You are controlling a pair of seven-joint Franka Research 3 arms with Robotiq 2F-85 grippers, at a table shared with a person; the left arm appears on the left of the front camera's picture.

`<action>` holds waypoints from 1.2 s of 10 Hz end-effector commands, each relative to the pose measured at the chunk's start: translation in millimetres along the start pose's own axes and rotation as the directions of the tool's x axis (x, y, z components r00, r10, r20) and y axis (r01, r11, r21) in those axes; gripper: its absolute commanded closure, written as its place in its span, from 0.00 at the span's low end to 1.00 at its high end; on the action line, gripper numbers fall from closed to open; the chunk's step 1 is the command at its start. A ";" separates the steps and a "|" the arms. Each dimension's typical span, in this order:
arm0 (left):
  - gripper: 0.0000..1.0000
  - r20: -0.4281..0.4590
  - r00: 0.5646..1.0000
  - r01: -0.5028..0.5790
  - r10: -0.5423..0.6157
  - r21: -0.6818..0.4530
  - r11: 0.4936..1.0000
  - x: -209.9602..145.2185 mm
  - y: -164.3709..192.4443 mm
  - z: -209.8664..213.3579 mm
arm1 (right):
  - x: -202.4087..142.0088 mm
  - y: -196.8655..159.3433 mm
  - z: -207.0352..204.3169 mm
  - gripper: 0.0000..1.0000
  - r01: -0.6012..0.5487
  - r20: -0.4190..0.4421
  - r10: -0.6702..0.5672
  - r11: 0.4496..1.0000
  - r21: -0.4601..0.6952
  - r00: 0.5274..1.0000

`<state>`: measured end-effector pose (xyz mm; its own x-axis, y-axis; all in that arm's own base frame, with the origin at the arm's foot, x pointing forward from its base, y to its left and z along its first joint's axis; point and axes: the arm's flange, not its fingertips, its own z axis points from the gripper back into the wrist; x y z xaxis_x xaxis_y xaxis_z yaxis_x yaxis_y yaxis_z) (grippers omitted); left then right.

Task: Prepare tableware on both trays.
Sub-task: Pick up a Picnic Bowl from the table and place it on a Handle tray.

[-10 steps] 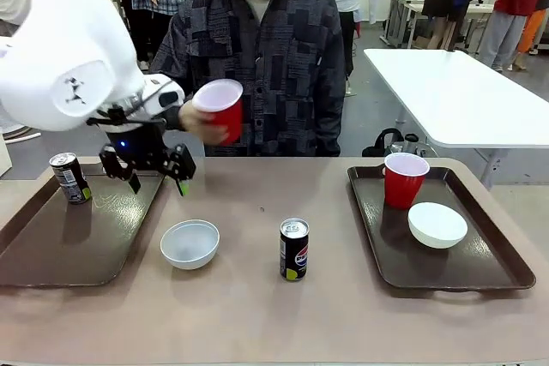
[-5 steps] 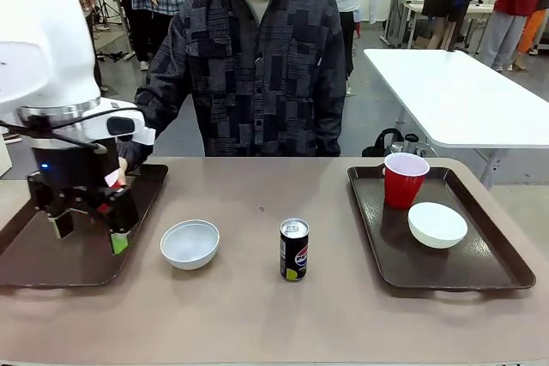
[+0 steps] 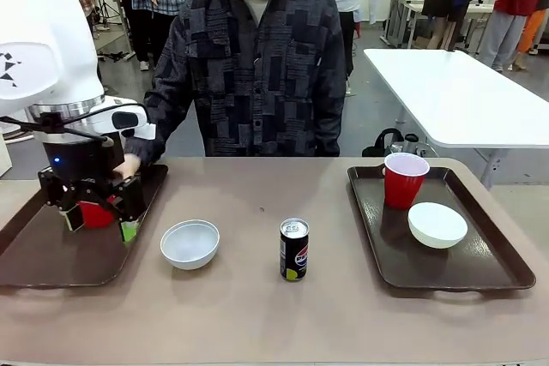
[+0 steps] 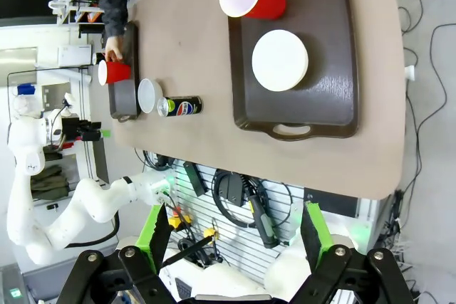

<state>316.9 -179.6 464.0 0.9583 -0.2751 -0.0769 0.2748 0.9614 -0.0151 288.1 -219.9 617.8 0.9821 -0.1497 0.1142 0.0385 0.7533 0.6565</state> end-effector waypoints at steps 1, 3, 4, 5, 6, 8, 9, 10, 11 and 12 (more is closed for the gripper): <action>0.00 0.087 0.994 -0.067 0.067 0.002 0.998 26.6 -11.7 -3.7 | -2.2 1.6 -1.6 0.05 0.005 0.004 -0.005 1.000 0.015 1.000; 0.00 0.117 0.990 -0.085 0.083 0.005 0.996 58.1 -21.9 -17.9 | -2.2 1.6 -1.6 0.05 0.005 0.004 -0.005 1.000 0.015 1.000; 0.00 0.121 0.989 -0.091 0.090 0.002 0.996 73.0 -26.4 -28.7 | -2.2 1.6 -1.6 0.05 0.005 0.004 -0.005 1.000 0.015 1.000; 0.00 0.129 0.987 -0.102 0.098 0.020 0.995 87.5 -27.6 -43.2 | -2.2 1.6 -1.6 0.05 0.005 0.004 -0.005 1.000 0.015 1.000; 0.00 0.127 0.987 -0.104 0.100 0.026 0.994 94.8 -25.6 -50.1 | -2.2 1.6 -1.6 0.05 0.005 0.004 -0.005 1.000 0.015 1.000; 0.00 0.091 0.992 -0.087 0.088 -0.011 0.996 112.0 -24.6 -80.3 | -2.2 1.6 -1.6 0.05 0.005 0.004 -0.005 1.000 0.015 1.000; 0.00 0.054 0.995 -0.085 0.086 -0.009 0.996 113.9 -25.7 -93.5 | -2.2 1.6 -1.6 0.05 0.005 0.004 -0.005 1.000 0.015 1.000; 0.00 0.051 0.995 -0.080 0.080 -0.005 0.997 116.2 -25.1 -98.6 | -2.2 1.6 -1.6 0.05 0.005 0.004 -0.005 1.000 0.015 1.000; 0.00 0.059 0.996 -0.074 0.074 -0.006 0.997 117.3 -24.4 -106.8 | -2.2 1.6 -1.6 0.05 0.005 0.004 -0.005 1.000 0.015 1.000; 0.00 0.045 0.997 -0.067 0.068 -0.019 0.998 119.5 -24.1 -119.7 | -2.2 1.6 -1.6 0.05 0.005 0.004 -0.005 1.000 0.015 1.000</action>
<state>410.1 -232.5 340.4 0.9778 -0.2030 -0.0517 0.2010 0.9787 -0.0413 287.3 -220.6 618.0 0.9816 -0.1525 0.1144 0.0405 0.7533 0.6564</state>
